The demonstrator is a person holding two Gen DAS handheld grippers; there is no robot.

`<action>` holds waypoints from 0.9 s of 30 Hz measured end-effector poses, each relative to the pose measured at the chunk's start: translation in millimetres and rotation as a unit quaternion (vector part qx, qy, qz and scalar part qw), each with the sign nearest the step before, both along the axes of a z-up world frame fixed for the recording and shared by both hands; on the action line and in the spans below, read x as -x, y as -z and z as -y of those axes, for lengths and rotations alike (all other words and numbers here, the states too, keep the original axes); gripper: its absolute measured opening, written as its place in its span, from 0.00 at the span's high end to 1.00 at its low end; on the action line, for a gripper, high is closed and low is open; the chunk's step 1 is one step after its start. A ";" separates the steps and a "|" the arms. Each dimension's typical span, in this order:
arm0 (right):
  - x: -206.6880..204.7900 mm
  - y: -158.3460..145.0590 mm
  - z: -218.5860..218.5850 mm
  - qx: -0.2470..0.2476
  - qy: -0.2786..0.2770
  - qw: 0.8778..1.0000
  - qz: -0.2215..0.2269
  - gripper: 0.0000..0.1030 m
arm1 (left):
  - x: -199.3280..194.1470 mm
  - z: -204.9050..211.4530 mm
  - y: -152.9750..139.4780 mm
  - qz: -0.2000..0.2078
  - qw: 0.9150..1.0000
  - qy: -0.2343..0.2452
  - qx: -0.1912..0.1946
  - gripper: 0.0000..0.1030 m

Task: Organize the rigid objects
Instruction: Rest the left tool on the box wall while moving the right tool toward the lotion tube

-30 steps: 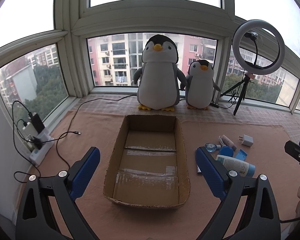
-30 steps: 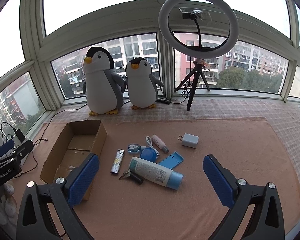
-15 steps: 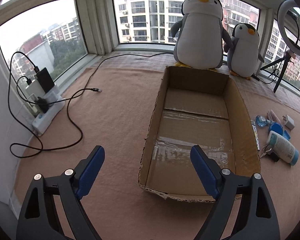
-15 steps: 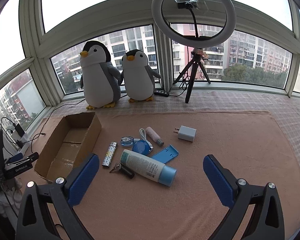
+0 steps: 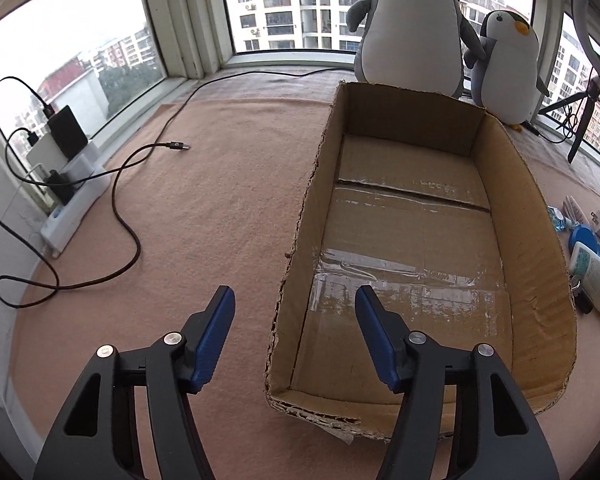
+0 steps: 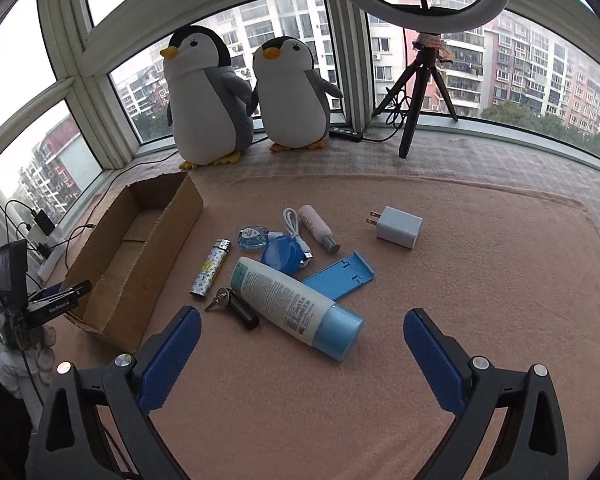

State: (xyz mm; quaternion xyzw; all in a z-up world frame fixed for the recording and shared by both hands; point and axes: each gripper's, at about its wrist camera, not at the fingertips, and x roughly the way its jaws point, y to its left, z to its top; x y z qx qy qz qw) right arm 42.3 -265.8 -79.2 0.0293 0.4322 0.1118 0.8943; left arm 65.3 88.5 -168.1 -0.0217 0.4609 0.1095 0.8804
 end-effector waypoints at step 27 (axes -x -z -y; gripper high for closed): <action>-106.5 80.7 -12.1 -0.098 -0.037 0.977 -0.184 0.70 | -6.4 6.3 16.3 -0.011 1.000 0.013 0.005 0.65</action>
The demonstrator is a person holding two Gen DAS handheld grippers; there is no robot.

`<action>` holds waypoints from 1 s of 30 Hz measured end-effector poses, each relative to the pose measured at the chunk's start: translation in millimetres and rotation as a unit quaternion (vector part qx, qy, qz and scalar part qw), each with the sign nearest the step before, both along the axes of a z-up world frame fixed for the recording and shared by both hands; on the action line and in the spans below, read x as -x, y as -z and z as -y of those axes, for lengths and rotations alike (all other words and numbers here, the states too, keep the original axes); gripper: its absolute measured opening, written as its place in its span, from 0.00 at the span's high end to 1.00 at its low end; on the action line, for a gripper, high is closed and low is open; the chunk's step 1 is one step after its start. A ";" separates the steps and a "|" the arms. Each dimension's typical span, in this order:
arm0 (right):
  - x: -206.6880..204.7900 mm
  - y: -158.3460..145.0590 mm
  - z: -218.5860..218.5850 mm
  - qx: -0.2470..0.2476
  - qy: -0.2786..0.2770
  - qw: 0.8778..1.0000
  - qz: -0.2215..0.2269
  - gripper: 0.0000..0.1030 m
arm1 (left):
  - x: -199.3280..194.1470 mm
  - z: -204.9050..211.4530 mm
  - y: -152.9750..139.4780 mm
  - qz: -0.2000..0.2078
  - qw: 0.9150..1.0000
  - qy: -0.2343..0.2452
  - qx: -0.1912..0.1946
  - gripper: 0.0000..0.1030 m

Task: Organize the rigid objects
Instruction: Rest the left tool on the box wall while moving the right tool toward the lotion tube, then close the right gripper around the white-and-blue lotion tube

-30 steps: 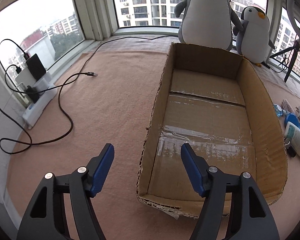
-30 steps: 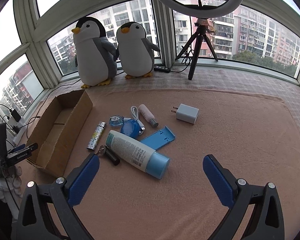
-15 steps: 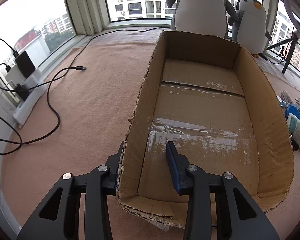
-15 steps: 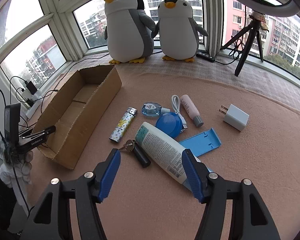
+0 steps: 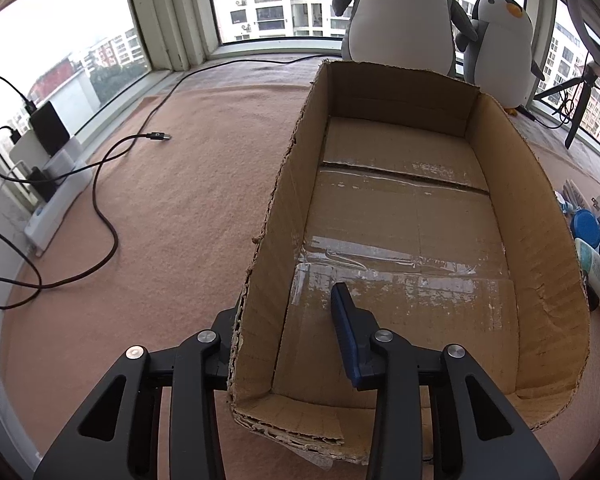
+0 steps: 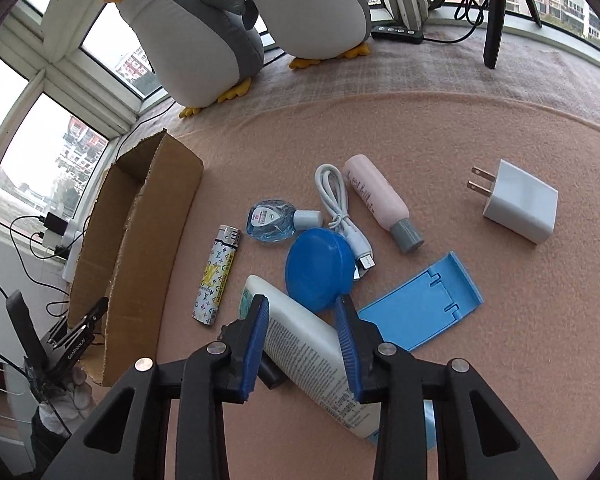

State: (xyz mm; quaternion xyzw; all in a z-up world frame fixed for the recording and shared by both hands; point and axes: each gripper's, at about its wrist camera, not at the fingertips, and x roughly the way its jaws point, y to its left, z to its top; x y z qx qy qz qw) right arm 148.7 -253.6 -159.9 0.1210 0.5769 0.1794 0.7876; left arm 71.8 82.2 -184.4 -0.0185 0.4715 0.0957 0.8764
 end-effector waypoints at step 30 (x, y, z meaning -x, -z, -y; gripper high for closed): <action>110.7 1.5 -37.2 0.124 -0.123 0.981 0.085 0.37 | -0.2 0.9 -0.4 0.000 1.000 -0.001 -0.001 0.65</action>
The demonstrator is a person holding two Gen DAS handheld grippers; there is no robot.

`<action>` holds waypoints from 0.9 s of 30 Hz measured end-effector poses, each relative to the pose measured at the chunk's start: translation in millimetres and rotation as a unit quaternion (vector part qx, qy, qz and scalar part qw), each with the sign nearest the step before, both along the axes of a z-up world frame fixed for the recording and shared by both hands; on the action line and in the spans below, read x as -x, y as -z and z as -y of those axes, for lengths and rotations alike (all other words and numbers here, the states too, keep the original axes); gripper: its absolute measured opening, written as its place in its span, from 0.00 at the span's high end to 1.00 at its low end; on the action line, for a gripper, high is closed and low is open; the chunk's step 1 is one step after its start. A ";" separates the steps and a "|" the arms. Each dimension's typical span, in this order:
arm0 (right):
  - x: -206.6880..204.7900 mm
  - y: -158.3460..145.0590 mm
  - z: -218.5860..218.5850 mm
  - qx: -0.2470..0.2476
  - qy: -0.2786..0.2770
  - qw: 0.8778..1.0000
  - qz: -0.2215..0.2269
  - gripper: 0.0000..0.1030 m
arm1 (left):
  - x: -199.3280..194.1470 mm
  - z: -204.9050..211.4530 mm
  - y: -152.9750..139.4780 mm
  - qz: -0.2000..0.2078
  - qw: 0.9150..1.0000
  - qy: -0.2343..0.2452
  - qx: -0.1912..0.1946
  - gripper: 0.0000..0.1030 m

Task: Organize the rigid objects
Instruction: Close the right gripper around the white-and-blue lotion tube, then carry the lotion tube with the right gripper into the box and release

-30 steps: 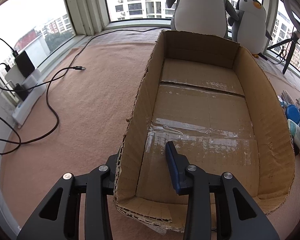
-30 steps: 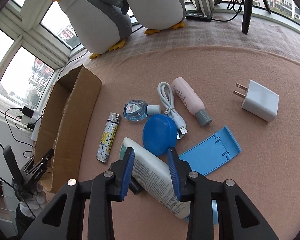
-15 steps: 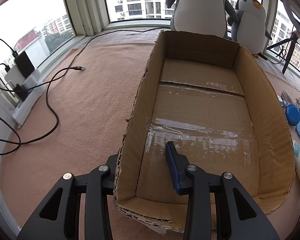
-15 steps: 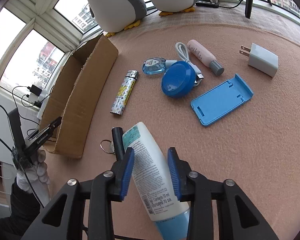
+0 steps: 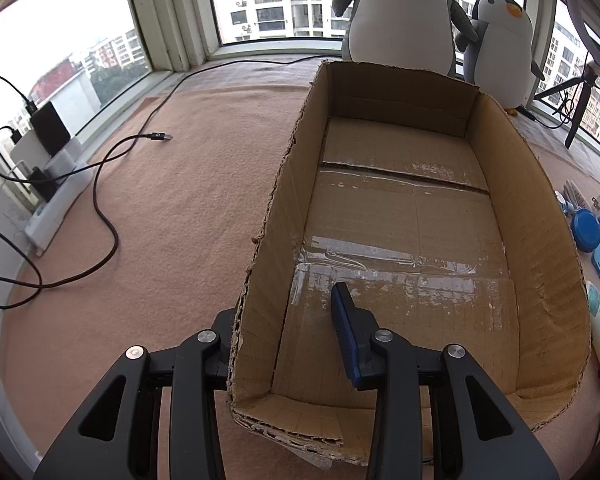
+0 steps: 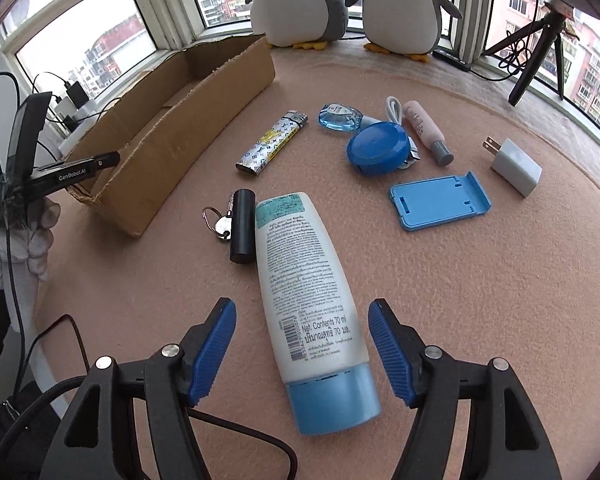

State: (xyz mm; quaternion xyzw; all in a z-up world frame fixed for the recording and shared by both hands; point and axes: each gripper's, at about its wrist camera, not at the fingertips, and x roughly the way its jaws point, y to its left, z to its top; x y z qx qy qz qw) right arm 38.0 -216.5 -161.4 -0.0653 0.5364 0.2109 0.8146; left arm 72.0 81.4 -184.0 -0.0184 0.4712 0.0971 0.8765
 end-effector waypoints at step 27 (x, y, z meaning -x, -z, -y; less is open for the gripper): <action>-2.6 -10.0 9.2 0.003 0.046 0.998 0.045 0.57 | 0.2 -1.6 1.6 0.004 1.000 -0.002 0.008 0.65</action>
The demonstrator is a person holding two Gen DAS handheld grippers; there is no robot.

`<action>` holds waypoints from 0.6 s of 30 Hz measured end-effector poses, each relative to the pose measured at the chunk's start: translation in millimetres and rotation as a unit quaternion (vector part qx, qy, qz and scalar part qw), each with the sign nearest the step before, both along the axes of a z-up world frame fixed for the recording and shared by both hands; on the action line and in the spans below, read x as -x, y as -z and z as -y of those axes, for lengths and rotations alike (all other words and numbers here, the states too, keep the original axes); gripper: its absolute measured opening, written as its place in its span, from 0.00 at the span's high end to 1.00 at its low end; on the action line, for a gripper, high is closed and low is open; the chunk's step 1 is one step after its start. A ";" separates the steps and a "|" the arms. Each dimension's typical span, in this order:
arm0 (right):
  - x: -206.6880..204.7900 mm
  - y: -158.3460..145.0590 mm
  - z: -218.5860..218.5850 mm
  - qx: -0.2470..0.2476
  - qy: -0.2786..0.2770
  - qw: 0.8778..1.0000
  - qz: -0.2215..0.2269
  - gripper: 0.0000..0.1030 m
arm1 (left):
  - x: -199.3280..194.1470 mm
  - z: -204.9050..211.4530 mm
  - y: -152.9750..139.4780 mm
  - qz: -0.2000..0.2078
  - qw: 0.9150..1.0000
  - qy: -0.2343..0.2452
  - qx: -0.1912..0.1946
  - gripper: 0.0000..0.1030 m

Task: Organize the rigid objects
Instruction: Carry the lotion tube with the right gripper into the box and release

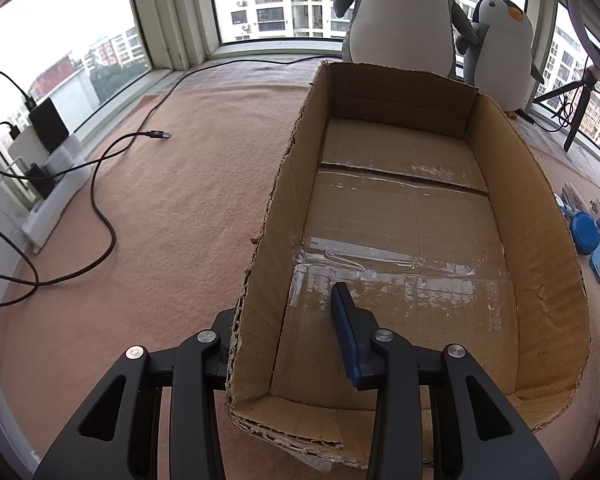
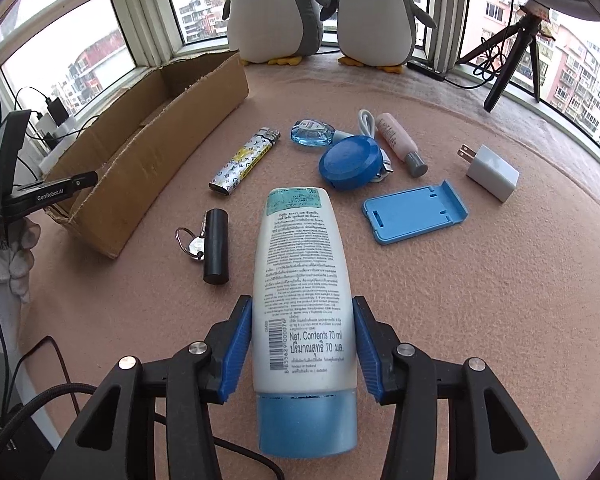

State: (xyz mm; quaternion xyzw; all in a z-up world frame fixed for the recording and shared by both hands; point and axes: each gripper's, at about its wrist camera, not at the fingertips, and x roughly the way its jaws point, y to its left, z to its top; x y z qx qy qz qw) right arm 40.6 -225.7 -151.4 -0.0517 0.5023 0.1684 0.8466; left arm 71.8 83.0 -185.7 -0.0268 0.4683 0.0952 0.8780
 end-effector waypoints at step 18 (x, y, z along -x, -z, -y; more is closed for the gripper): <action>-57.4 -85.8 -95.3 -0.083 -0.042 0.994 0.065 0.57 | -0.2 -2.2 1.3 0.008 1.000 0.001 0.010 0.65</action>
